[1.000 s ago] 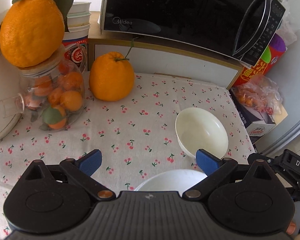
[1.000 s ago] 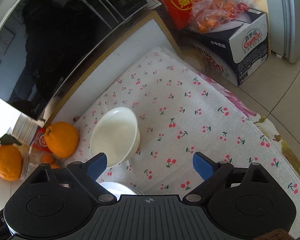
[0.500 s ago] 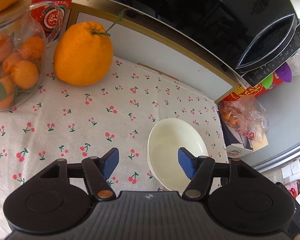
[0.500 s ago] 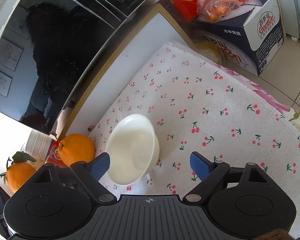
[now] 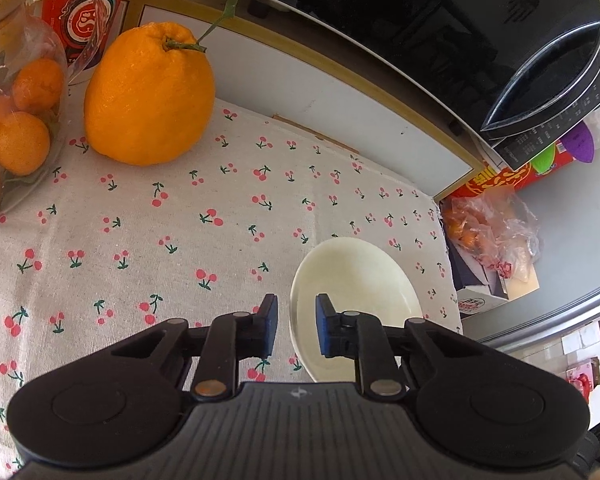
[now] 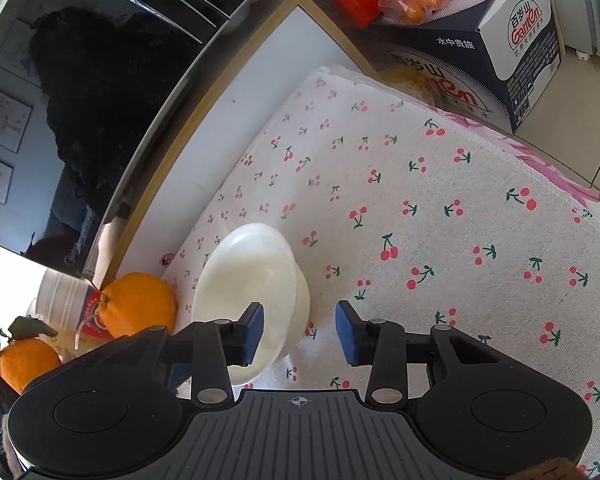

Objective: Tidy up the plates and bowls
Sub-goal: 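Move both grippers to the white bowl by the microwave and close on its rim, then carry the white bowl over and lower it into the nested bowls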

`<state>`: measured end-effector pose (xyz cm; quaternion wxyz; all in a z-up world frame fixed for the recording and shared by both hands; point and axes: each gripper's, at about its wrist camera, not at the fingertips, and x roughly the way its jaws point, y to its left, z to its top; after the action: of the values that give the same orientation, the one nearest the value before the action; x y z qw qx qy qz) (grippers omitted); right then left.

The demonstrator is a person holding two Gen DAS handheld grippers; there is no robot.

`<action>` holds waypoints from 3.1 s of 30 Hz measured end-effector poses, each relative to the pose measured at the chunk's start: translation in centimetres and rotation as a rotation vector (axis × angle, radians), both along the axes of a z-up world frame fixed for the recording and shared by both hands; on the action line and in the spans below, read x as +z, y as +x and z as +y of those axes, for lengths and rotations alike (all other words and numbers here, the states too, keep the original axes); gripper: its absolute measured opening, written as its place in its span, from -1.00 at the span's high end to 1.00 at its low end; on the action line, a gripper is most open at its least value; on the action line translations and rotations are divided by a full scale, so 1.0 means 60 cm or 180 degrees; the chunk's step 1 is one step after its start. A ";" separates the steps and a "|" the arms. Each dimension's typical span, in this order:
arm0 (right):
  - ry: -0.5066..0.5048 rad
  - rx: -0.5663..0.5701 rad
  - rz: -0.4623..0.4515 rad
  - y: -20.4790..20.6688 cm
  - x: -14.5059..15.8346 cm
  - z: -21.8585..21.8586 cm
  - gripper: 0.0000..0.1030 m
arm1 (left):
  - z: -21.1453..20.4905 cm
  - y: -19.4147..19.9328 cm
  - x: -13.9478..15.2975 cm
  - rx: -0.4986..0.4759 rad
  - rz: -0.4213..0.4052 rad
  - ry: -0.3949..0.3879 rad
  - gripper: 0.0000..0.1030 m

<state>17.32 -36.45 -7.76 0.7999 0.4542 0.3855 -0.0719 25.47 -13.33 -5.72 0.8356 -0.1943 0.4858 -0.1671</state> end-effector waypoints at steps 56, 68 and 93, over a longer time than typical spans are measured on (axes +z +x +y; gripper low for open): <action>0.0084 0.0615 -0.0116 -0.146 0.114 0.072 0.80 | 0.099 -0.183 0.108 -0.0184 -0.0173 -0.0114 0.92; -0.0001 0.0958 -0.0098 -0.160 0.119 0.112 0.80 | 0.154 -0.218 0.095 -0.0159 -0.0160 -0.0239 0.90; 0.0003 0.1737 -0.0148 -0.162 0.134 0.244 0.79 | 0.299 -0.293 0.105 -0.0011 -0.0047 -0.0270 0.87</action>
<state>7.61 -21.80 0.30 0.7982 0.3354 0.4752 0.1569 7.91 4.62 0.61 0.8299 -0.2276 0.4725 -0.1904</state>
